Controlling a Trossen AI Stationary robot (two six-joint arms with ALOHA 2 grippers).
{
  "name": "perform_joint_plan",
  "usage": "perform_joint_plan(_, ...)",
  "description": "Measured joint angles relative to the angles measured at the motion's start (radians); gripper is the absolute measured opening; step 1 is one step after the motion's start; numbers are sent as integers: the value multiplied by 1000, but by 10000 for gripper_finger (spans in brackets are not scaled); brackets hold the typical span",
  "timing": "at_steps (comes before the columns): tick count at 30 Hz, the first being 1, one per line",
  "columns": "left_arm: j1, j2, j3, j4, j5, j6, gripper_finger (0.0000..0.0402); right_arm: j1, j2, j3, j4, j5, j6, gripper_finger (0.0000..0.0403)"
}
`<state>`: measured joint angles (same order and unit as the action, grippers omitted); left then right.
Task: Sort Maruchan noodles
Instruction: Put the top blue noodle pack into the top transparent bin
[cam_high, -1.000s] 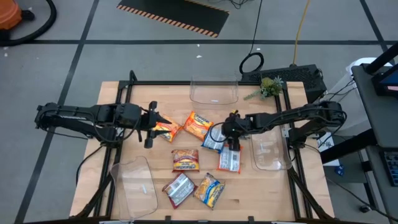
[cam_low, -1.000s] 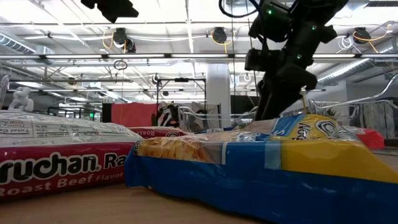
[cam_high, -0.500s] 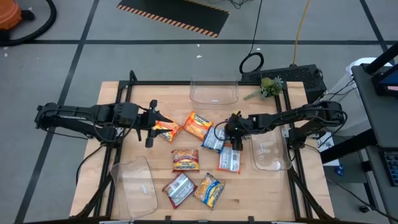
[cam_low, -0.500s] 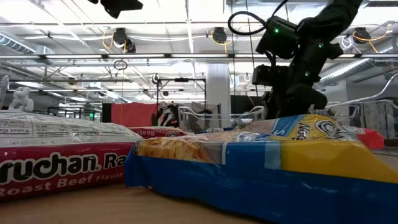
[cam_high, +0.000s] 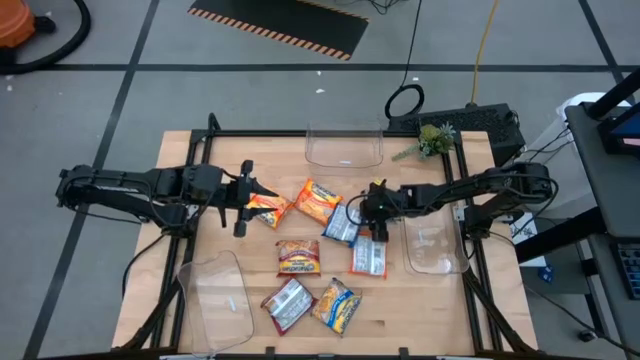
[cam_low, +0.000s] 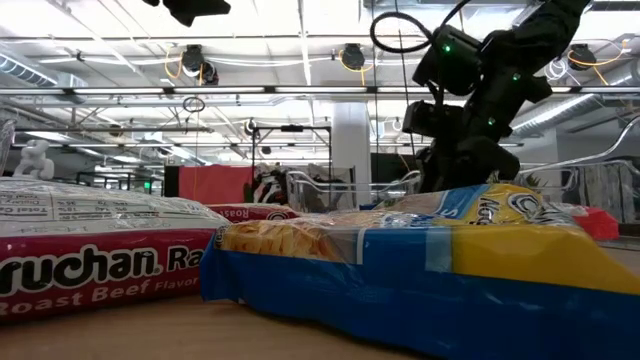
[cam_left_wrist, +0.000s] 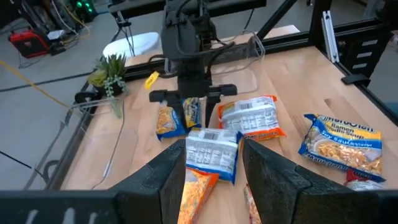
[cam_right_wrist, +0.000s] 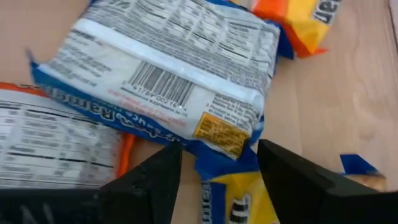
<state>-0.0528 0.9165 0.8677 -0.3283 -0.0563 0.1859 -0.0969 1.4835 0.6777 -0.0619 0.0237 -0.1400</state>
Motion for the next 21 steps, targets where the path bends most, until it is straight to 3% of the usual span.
perform_joint_plan(11, 0, 0, 0, 57, 0, 3, 166, -2, 119, 1, 76, -1, -58, 164)
perform_joint_plan(21, 0, 0, 0, 56, 0, 2, 166, -2, 76, 0, 86, 1, -99, 55)
